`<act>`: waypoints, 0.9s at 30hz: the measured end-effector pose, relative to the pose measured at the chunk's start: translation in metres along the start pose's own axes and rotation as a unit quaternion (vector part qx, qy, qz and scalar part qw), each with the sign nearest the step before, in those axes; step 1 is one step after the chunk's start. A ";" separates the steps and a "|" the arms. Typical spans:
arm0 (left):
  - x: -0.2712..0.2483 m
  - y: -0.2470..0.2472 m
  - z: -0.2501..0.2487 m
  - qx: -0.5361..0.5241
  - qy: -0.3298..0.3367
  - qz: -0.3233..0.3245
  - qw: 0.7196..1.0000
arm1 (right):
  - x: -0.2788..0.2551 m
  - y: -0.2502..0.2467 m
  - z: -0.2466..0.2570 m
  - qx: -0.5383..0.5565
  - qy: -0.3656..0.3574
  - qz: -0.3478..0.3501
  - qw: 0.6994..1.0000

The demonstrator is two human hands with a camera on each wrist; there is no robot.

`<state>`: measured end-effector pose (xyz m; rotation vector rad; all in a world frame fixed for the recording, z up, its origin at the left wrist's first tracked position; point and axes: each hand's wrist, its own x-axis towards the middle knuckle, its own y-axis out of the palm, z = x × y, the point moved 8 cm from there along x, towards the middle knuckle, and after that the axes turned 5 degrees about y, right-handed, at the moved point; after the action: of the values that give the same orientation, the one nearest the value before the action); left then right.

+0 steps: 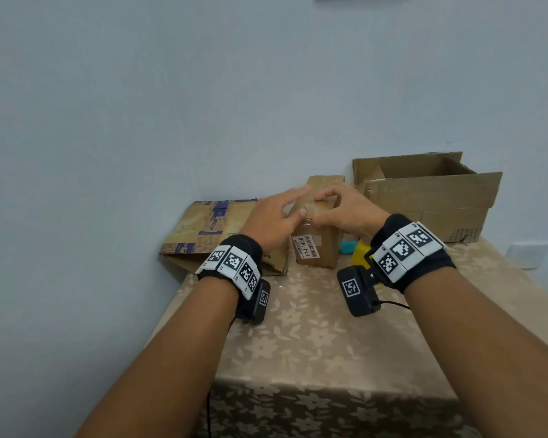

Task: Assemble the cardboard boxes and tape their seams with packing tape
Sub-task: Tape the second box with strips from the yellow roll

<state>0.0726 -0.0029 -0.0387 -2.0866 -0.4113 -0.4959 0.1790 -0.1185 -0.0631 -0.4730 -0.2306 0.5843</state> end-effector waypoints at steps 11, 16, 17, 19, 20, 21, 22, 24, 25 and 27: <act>-0.004 -0.004 -0.003 -0.005 -0.021 0.002 1.000 | 0.000 0.001 -0.001 -0.003 0.005 -0.004 1.000; -0.004 0.004 0.009 -0.043 -0.018 0.071 0.996 | -0.001 0.000 0.000 -0.010 0.001 0.000 1.000; -0.004 0.006 0.012 -0.048 -0.017 0.085 0.995 | -0.001 -0.001 0.000 -0.011 -0.001 0.000 1.000; -0.005 0.007 0.014 -0.053 -0.008 0.089 0.995 | -0.003 -0.001 0.001 -0.012 -0.003 -0.004 1.000; -0.005 0.007 0.014 -0.055 -0.006 0.080 0.995 | -0.004 -0.001 0.001 -0.011 -0.002 -0.005 1.000; -0.004 0.006 0.014 -0.058 -0.007 0.067 0.996 | -0.005 -0.001 0.001 -0.013 0.000 -0.008 1.000; -0.003 0.007 0.014 -0.057 -0.010 0.055 0.997 | -0.006 0.000 0.001 -0.018 0.001 -0.009 1.000; 0.000 0.009 0.013 -0.040 -0.019 0.045 0.998 | -0.008 0.001 0.003 -0.032 0.000 -0.014 0.999; 0.001 0.011 0.012 -0.017 -0.019 0.046 0.999 | -0.009 0.001 0.004 -0.038 -0.003 -0.017 0.999; 0.002 0.014 0.011 0.037 -0.013 0.051 0.998 | -0.011 0.002 0.006 -0.049 -0.005 -0.022 0.999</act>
<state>0.0832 -0.0010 -0.0526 -2.0338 -0.3321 -0.3874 0.1671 -0.1210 -0.0592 -0.5578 -0.2789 0.5332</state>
